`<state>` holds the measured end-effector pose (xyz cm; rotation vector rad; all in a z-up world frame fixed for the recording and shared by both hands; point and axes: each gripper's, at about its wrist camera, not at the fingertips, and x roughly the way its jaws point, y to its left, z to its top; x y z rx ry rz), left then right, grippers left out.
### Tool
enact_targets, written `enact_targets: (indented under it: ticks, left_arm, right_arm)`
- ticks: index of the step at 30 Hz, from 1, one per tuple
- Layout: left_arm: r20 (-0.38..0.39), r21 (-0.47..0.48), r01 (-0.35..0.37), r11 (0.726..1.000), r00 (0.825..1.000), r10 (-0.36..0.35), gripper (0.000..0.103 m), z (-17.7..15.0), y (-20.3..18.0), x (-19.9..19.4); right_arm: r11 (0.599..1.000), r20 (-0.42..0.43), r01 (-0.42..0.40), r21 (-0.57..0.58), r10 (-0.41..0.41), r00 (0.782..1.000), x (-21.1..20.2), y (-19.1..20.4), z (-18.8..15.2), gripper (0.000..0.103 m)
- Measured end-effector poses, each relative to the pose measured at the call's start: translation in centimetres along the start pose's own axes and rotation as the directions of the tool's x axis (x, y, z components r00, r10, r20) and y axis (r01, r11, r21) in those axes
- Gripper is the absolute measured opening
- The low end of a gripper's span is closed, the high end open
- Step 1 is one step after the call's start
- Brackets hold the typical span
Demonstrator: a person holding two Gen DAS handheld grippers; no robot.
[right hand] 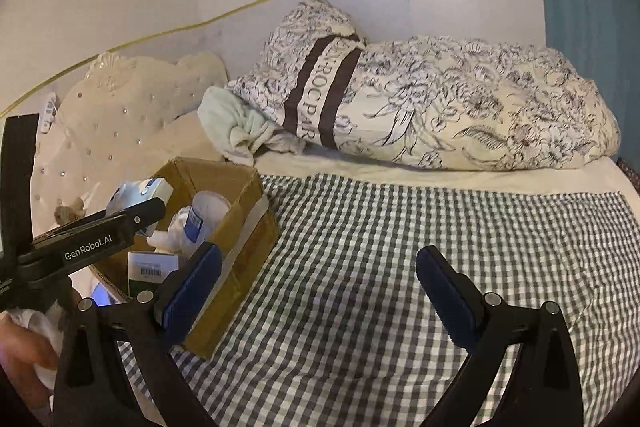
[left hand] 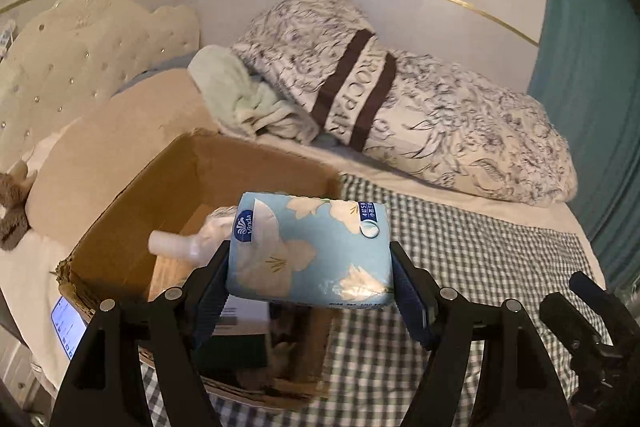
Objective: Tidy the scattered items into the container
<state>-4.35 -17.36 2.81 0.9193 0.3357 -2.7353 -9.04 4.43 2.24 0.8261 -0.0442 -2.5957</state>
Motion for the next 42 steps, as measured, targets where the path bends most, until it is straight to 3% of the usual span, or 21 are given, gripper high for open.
enact_targets:
  ticks: [1, 3, 4, 5, 11, 16, 27, 35, 39, 42]
  left_arm:
    - [-0.006, 0.002, 0.004, 1.000, 1.000, -0.004, 0.077, 0.0, 0.3, 0.4]
    - [-0.027, 0.032, 0.013, 0.999, 1.000, -0.012, 0.089, -0.1, 0.7, 1.4]
    - [-0.032, 0.044, 0.002, 0.999, 0.999, 0.000, 0.100, -0.1, 0.8, 1.7]
    - [-0.028, 0.054, -0.019, 0.998, 0.999, 0.020, 0.103, 0.0, 0.9, 1.8]
    - [-0.031, -0.017, 0.027, 0.999, 0.999, -0.028, 0.103, 0.3, 2.4, 1.8]
    - [-0.042, 0.023, 0.023, 0.999, 0.999, -0.022, 0.103, -0.3, 1.6, 1.1]
    - [-0.041, 0.141, 0.019, 0.990, 0.999, -0.014, 0.103, -2.0, -1.4, -0.3]
    - [-0.056, 0.117, 0.017, 0.993, 0.998, -0.011, 0.103, -1.8, -1.4, -0.3]
    - [-0.049, 0.063, 0.064, 0.996, 0.997, -0.061, 0.103, -2.0, -1.0, -0.4]
    - [-0.048, 0.081, 0.035, 0.996, 0.998, -0.031, 0.103, -2.1, -1.1, -0.4]
  right_arm:
    - [1.000, -0.009, -0.002, 0.002, 0.002, 1.000, 0.3, 0.0, 0.0, 0.098]
    - [1.000, -0.033, 0.009, 0.009, -0.008, 0.999, 1.2, 0.4, 0.0, 0.098]
    - [1.000, -0.037, 0.022, 0.012, -0.022, 0.999, 1.6, 0.6, 0.1, 0.099]
    - [0.999, -0.038, 0.039, 0.014, -0.039, 0.999, 1.9, 0.8, 0.1, 0.100]
    - [0.997, -0.014, 0.078, 0.004, -0.078, 0.997, 2.5, 1.6, 0.6, 0.103]
    - [0.987, -0.027, 0.156, 0.042, -0.155, 0.988, 1.5, 1.4, 0.1, 0.103]
    - [0.978, -0.108, 0.174, 0.115, -0.161, 0.981, 1.1, -0.6, -1.4, 0.103]
    - [0.973, -0.098, 0.200, 0.116, -0.189, 0.977, 0.8, -1.3, -1.2, 0.103]
    - [0.972, -0.109, 0.207, 0.107, -0.195, 0.975, 1.1, -1.4, -1.4, 0.103]
    - [0.973, -0.104, 0.209, 0.097, -0.199, 0.974, 1.1, -1.5, -1.5, 0.103]
